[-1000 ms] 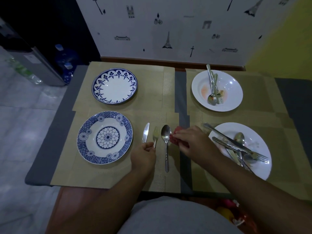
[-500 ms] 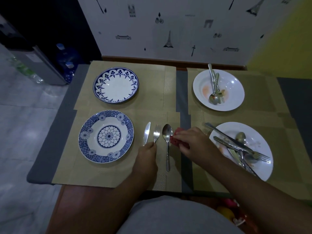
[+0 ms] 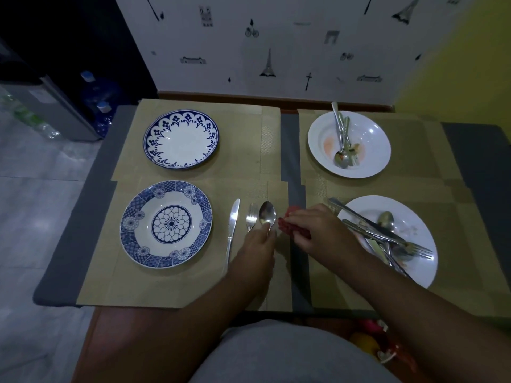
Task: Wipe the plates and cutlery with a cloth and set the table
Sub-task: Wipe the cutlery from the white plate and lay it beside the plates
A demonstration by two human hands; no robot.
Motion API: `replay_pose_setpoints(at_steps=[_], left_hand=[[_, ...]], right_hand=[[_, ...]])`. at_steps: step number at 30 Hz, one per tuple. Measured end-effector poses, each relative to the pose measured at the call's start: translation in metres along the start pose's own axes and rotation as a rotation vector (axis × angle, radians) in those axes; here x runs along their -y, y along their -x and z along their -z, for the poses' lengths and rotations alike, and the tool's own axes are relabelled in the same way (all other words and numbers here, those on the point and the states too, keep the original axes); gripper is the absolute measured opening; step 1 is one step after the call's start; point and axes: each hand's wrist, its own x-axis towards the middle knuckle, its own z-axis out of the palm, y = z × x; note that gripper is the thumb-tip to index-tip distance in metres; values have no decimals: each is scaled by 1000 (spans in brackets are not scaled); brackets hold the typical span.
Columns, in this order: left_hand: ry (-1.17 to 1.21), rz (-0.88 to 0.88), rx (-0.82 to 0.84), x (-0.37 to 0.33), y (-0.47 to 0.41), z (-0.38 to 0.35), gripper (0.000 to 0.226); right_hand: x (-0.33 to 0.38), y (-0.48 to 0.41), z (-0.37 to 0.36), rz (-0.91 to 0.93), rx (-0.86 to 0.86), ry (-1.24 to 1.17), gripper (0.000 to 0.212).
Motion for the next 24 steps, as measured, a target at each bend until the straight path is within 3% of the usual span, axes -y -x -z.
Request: replay_pose_setpoints(at_steps=[4, 10, 18, 24], left_hand=[[-75, -21, 106, -3, -2, -10, 77], [-74, -21, 88, -4, 0, -8, 76], [-189, 193, 111, 14, 13, -8, 78], [-179, 231, 146, 10, 8, -8, 71]], right_hand=[[-2, 5, 4, -7, -17, 26, 34], [-5, 10, 6, 7, -44, 16, 33], [-6, 6, -3, -6, -15, -9, 31], [-2, 7, -2, -8, -14, -3, 32]])
